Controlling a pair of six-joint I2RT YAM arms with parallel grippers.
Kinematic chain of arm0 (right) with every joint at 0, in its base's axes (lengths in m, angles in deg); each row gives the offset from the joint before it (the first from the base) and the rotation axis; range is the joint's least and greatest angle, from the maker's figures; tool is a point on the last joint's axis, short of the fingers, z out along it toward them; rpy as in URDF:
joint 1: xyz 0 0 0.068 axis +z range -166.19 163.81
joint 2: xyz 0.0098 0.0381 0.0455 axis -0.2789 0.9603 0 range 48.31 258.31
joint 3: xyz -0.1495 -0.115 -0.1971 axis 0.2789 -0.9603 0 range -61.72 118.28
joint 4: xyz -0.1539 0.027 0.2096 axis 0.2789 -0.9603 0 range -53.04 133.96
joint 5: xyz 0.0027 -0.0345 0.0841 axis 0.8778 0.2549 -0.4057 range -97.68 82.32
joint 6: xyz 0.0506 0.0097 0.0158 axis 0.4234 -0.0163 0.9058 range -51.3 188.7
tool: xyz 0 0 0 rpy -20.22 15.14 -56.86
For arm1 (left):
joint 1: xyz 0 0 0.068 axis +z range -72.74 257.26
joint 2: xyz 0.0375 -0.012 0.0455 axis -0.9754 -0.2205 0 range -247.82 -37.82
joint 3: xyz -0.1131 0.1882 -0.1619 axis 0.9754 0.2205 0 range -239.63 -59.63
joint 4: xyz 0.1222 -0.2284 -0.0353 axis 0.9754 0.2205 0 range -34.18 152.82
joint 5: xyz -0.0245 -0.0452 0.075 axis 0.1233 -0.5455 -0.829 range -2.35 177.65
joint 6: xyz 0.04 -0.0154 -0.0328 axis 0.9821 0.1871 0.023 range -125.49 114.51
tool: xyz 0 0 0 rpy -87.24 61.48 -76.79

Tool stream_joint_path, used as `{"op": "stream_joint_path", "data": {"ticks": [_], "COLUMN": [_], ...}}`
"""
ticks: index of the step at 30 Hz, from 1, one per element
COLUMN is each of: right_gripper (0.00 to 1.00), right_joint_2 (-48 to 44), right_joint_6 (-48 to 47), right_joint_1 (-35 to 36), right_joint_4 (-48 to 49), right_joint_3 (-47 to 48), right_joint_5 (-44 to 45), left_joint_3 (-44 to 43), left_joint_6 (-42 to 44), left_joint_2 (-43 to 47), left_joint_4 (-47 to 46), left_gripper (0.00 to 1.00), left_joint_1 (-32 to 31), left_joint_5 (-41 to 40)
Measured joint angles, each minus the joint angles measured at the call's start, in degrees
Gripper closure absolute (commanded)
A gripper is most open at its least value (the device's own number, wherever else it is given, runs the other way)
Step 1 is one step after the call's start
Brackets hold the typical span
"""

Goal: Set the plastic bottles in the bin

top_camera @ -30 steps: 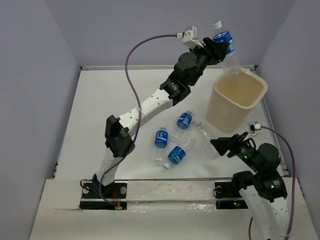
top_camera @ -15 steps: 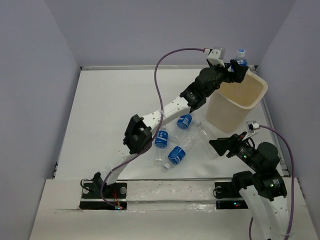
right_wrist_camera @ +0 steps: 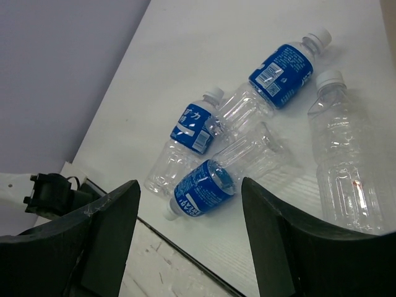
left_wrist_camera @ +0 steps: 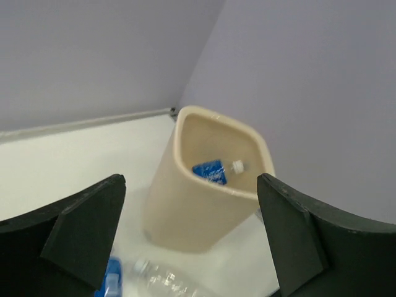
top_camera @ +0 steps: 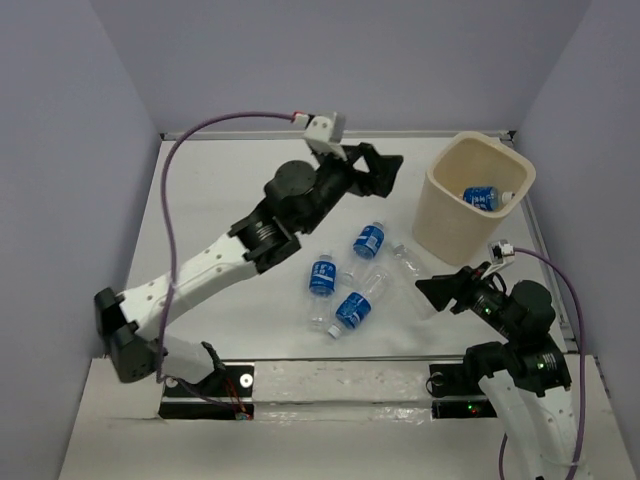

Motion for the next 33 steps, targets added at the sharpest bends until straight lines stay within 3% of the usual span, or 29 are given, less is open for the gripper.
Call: {"op": "stream_joint_path", "data": {"ticks": [5, 11, 12, 23, 27, 30, 33], "right_gripper": [0.28, 0.20, 0.15, 0.12, 0.11, 0.11, 0.10], "right_joint_2": [1.1, 3.1, 3.3, 8.3, 9.8, 10.8, 14.4], "right_joint_6": [0.1, 2.7, 3.3, 7.0, 7.5, 8.2, 9.0], "right_joint_1": [0.0, 0.0, 0.0, 0.1, 0.6, 2.1, 6.5], "right_joint_4": [1.3, 4.5, 4.6, 9.0, 10.8, 11.9, 14.1], "right_joint_3": [0.0, -2.5, -2.9, -7.9, -9.0, -10.1, -10.2], "right_joint_5": [-0.7, -1.0, -1.0, -1.0, -0.9, -0.2, 2.0], "left_joint_3": [23.0, 38.7, 40.0, 36.0, 36.0, 36.0, 36.1], "left_joint_6": [-6.0, -14.3, -15.6, -18.1, -17.6, -17.1, -16.5], "left_joint_2": [17.6, 19.7, 19.5, 1.9, -0.4, -1.2, -2.0], "left_joint_4": [7.3, 21.1, 24.0, 25.8, 24.7, 23.1, 21.6], "left_gripper": [0.01, 0.01, 0.01, 0.01, 0.02, 0.04, 0.13], "left_joint_1": [0.0, 0.2, 0.2, 1.0, 3.2, 5.4, 6.6], "left_joint_5": [-6.0, -6.2, -6.1, -4.1, -3.8, -3.3, -2.8]}}
